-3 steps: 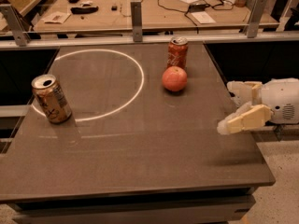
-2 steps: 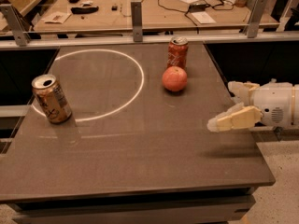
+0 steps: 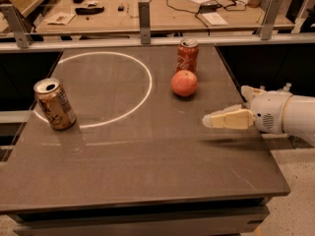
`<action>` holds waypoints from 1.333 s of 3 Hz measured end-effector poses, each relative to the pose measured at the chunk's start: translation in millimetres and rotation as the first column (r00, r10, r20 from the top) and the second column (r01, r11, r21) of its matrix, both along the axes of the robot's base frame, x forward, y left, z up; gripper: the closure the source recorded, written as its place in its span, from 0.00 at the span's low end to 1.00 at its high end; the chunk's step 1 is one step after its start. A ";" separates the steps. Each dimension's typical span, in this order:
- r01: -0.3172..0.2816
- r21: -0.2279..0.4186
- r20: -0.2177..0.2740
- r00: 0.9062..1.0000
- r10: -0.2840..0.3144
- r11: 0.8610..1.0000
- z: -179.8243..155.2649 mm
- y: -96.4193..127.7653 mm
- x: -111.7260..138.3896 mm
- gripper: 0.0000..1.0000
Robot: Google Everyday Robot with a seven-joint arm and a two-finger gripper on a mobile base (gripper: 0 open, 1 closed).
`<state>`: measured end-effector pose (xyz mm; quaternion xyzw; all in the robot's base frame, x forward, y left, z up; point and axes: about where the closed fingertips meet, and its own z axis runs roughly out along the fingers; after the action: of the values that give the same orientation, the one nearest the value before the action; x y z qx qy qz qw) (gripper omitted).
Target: Move apple near orange can
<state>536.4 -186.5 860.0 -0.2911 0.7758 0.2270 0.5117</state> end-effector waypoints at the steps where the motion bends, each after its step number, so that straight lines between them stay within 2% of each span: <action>1: 0.073 0.002 0.029 0.997 -0.073 0.997 -7.3 3.5 19.3 0.00; 2: 0.085 0.016 0.058 0.995 -0.085 0.996 -10.8 17.6 39.1 0.00; 4: 0.033 0.027 0.049 0.998 -0.034 0.999 -24.8 52.2 70.7 0.00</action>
Offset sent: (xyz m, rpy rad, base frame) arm 0.0643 0.0304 -0.0166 0.0326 -0.0934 -0.1054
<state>607.1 -134.3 835.3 -0.2770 0.7646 0.2211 0.5383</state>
